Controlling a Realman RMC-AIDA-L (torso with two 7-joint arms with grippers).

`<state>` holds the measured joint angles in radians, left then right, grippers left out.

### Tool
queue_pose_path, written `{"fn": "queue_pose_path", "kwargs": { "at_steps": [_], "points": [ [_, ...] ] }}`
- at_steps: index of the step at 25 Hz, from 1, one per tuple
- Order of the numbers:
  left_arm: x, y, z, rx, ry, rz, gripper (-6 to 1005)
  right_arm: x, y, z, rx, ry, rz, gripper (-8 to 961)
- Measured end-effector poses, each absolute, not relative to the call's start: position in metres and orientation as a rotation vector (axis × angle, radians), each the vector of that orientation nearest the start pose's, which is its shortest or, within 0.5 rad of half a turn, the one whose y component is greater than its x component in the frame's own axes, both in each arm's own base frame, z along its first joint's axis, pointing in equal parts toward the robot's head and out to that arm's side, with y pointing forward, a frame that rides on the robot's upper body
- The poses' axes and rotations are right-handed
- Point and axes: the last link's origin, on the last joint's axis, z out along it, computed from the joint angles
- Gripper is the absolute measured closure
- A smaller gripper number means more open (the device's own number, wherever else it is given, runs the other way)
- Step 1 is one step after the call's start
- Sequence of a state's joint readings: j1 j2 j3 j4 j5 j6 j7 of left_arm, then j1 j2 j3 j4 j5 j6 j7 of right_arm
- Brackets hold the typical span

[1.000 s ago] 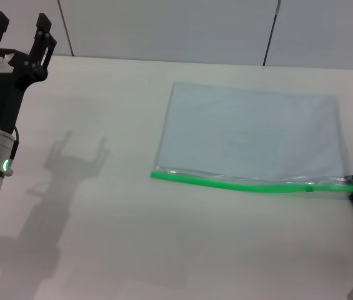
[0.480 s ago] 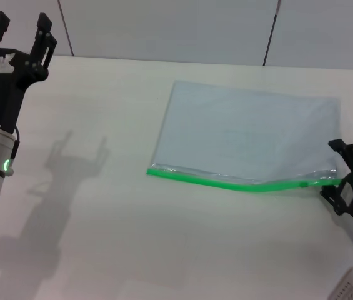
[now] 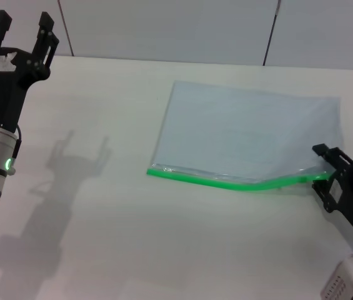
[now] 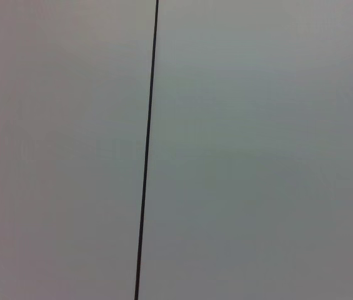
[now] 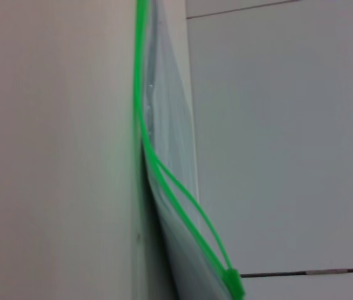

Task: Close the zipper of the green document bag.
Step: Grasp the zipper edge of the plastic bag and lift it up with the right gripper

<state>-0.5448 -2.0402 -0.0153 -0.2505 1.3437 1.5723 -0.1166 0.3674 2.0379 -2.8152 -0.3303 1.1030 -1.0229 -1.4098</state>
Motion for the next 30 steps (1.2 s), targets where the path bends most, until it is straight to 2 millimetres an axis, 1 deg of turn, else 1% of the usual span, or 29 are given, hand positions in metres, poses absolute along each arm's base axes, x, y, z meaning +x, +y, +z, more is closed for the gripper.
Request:
{"fn": "queue_pose_path", "kwargs": {
  "at_steps": [6, 12, 17, 20, 24, 30],
  "points": [
    [-0.276, 0.332, 0.013, -1.426, -0.337, -1.024, 263, 0.321, 0.288, -0.083, -1.827, -0.833, -0.366, 504],
    [-0.276, 0.332, 0.012, -1.43, -0.335, -1.025, 263, 0.318, 0.289, -0.084, -1.822, -0.835, -0.353, 751],
    [-0.274, 0.333, 0.01, -1.45, -0.329, -1.026, 264, 0.311, 0.291, -0.087, -1.819, -0.846, -0.335, 841],
    [-0.27, 0.336, 0.006, -1.49, -0.322, -1.021, 264, 0.306, 0.29, -0.09, -1.82, -0.856, -0.319, 895],
    [-0.262, 0.343, -0.005, -1.589, -0.297, -1.001, 264, 0.298, 0.291, -0.094, -1.825, -0.877, -0.287, 904],
    [-0.245, 0.357, -0.034, -1.829, -0.238, -0.913, 264, 0.285, 0.3, -0.095, -1.808, -0.888, -0.253, 903]
  ]
}}
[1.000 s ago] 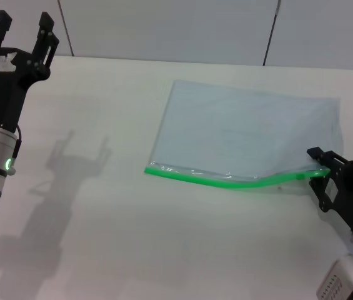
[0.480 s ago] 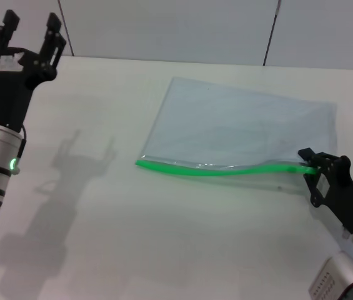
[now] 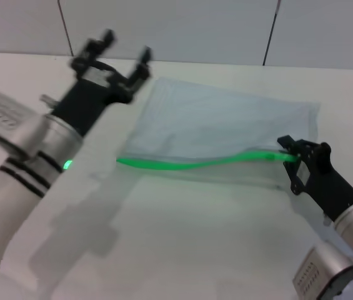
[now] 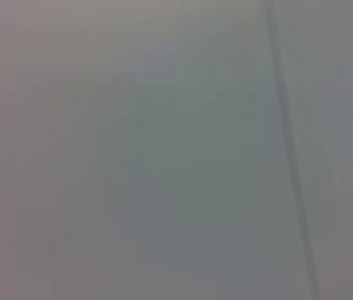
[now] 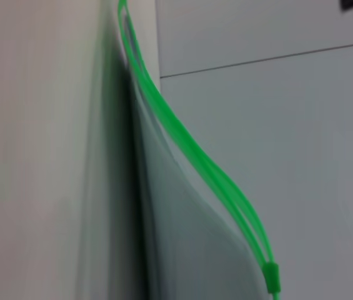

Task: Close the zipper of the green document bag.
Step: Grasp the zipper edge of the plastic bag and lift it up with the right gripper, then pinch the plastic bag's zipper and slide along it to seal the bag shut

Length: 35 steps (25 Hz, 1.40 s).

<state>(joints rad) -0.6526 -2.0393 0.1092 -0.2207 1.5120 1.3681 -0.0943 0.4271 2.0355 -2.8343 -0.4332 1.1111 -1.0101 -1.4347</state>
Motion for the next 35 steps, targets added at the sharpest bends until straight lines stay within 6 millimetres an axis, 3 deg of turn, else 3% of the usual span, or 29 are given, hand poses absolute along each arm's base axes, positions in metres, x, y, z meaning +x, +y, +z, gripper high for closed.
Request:
{"fn": "queue_pose_path", "kwargs": {
  "at_steps": [6, 15, 25, 35],
  "points": [
    [-0.228, 0.358, -0.062, -2.049, -0.098, -0.828, 265, 0.275, 0.306, -0.097, -1.8, -0.903, -0.225, 900],
    [-0.214, 0.338, -0.096, -2.245, 0.181, -0.719, 265, 0.267, 0.316, -0.104, -1.838, -0.92, -0.227, 895],
    [-0.214, 0.328, -0.115, -2.257, 0.37, -0.567, 265, 0.257, 0.32, -0.106, -1.834, -0.927, -0.195, 889],
    [-0.213, 0.325, -0.119, -2.203, 0.541, -0.475, 266, 0.245, 0.319, -0.11, -1.829, -0.941, -0.151, 883]
  ]
}}
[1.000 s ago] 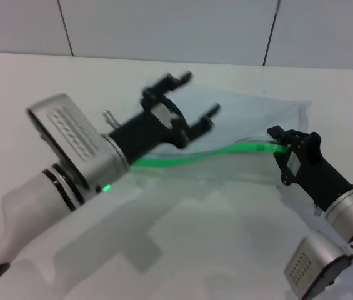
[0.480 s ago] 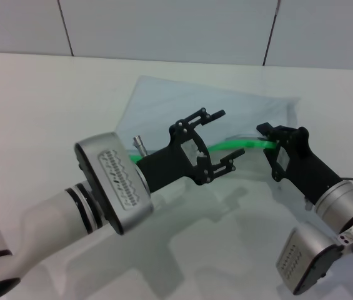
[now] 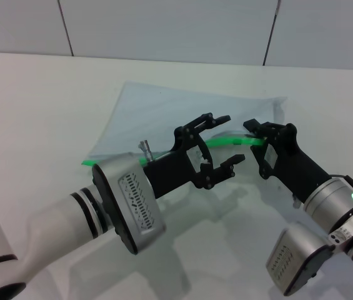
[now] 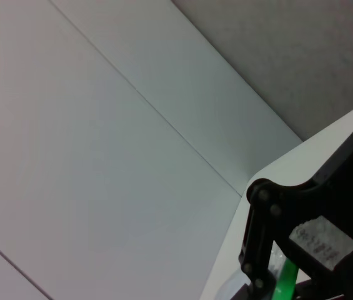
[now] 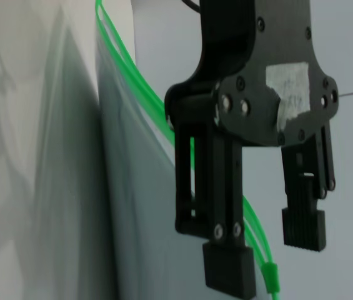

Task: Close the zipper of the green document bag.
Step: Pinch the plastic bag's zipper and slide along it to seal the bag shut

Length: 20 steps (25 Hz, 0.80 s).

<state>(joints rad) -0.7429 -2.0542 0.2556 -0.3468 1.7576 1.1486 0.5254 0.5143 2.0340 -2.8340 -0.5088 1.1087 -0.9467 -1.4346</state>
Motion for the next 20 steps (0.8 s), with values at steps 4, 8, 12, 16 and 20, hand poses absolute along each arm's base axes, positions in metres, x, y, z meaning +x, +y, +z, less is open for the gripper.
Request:
{"fn": "queue_pose_path", "kwargs": {
  "at_steps": [4, 8, 12, 16, 20],
  "points": [
    [-0.212, 0.3258, -0.1185, -2.173, 0.574, -0.452, 266, 0.2442, 0.3176, -0.1108, -1.83, -0.948, -0.146, 881],
    [-0.2112, 0.3263, -0.1181, -2.154, 0.593, -0.44, 266, 0.2418, 0.3166, -0.1118, -1.83, -0.949, -0.135, 879],
    [-0.2107, 0.3271, -0.1177, -2.147, 0.602, -0.435, 266, 0.2406, 0.3155, -0.1129, -1.833, -0.953, -0.129, 876],
    [-0.2098, 0.3292, -0.1163, -2.13, 0.604, -0.428, 267, 0.2394, 0.3136, -0.1147, -1.837, -0.962, -0.121, 874],
    [-0.2098, 0.3294, -0.1161, -2.119, 0.62, -0.417, 267, 0.239, 0.3136, -0.1148, -1.837, -0.963, -0.12, 872]
  ]
}}
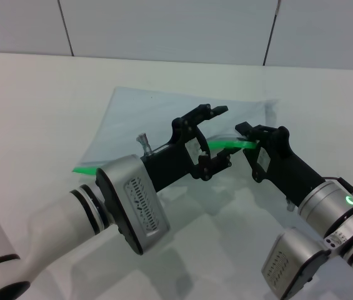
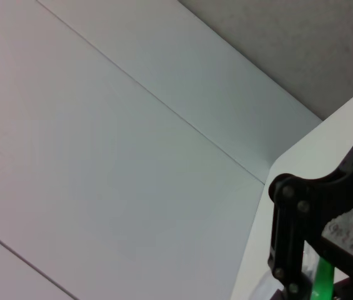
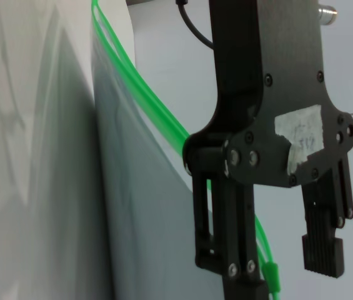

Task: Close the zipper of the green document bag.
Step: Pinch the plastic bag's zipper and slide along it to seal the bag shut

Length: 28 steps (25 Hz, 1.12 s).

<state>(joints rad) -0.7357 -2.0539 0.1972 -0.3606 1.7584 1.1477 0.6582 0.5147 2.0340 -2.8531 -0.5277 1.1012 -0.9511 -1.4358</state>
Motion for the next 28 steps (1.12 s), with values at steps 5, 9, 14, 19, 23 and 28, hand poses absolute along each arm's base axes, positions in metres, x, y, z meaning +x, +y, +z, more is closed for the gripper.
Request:
{"fn": "queue_pose_path", "kwargs": {
  "at_steps": [5, 9, 14, 19, 23, 28],
  "points": [
    [-0.21, 0.3276, -0.1175, -2.127, 0.637, -0.416, 313, 0.239, 0.3137, -0.1149, -1.838, -0.963, -0.12, 869],
    [-0.2096, 0.327, -0.1181, -2.122, 0.658, -0.408, 409, 0.2388, 0.314, -0.1152, -1.84, -0.964, -0.121, 867],
    [-0.2084, 0.3243, -0.1202, -2.112, 0.69, -0.396, 542, 0.2387, 0.3142, -0.1153, -1.84, -0.965, -0.122, 864],
    [-0.2083, 0.3242, -0.1204, -2.105, 0.708, -0.387, 626, 0.2381, 0.3148, -0.1155, -1.841, -0.967, -0.121, 861],
    [-0.2081, 0.3241, -0.1205, -2.104, 0.712, -0.386, 686, 0.238, 0.3149, -0.1155, -1.841, -0.968, -0.121, 859],
    [-0.2082, 0.3239, -0.1206, -2.105, 0.714, -0.386, 737, 0.238, 0.3149, -0.1156, -1.841, -0.968, -0.121, 856]
  ]
}}
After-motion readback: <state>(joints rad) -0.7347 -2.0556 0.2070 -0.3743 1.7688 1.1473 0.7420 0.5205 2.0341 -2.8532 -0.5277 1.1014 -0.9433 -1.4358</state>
